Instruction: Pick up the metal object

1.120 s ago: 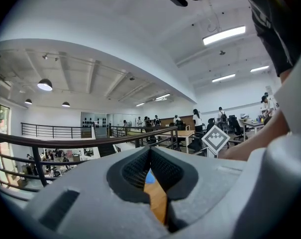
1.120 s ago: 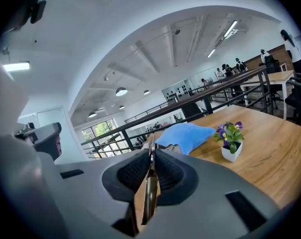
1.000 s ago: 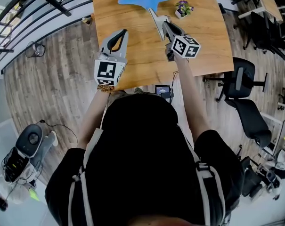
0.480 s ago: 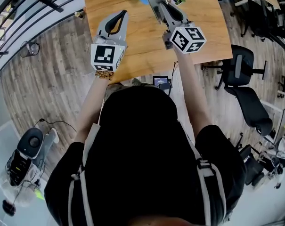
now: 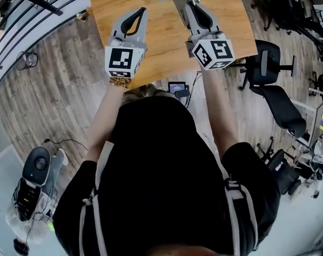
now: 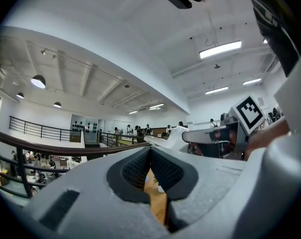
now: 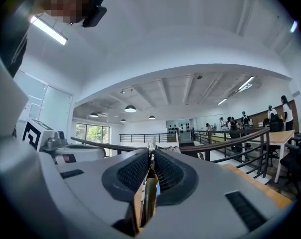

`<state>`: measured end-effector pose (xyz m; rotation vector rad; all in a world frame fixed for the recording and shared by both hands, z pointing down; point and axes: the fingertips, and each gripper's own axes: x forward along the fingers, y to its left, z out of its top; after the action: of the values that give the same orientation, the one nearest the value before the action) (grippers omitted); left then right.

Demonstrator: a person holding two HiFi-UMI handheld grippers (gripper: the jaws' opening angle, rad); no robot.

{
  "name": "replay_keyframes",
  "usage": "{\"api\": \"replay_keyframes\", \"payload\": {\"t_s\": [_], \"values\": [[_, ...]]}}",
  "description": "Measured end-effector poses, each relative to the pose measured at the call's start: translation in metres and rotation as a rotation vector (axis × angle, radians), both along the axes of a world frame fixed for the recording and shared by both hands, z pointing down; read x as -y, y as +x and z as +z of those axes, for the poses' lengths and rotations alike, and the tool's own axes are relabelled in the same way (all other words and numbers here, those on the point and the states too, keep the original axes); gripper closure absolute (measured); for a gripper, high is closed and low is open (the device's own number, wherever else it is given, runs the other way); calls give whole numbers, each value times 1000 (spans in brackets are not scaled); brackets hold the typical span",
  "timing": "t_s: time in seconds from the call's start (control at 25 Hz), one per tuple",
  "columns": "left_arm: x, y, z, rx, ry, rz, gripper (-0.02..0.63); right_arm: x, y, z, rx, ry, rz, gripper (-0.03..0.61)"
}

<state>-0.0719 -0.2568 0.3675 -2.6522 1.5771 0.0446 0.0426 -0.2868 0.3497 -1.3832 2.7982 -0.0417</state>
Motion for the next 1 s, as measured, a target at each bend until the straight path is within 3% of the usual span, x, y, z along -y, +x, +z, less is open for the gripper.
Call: {"api": "replay_keyframes", "payload": {"t_s": [0.44,0.76,1.0], "values": [[-26,-44,-11,-28,48,51,611,-51,-37,-3,-20,2,173,545],[-22,-39,0,-67,63,65,611,-76,-33,-5,-79,118,269,545],[-18,-29,17,-72,29,81,611,-82,-24,2,-60,97,292,546]]}}
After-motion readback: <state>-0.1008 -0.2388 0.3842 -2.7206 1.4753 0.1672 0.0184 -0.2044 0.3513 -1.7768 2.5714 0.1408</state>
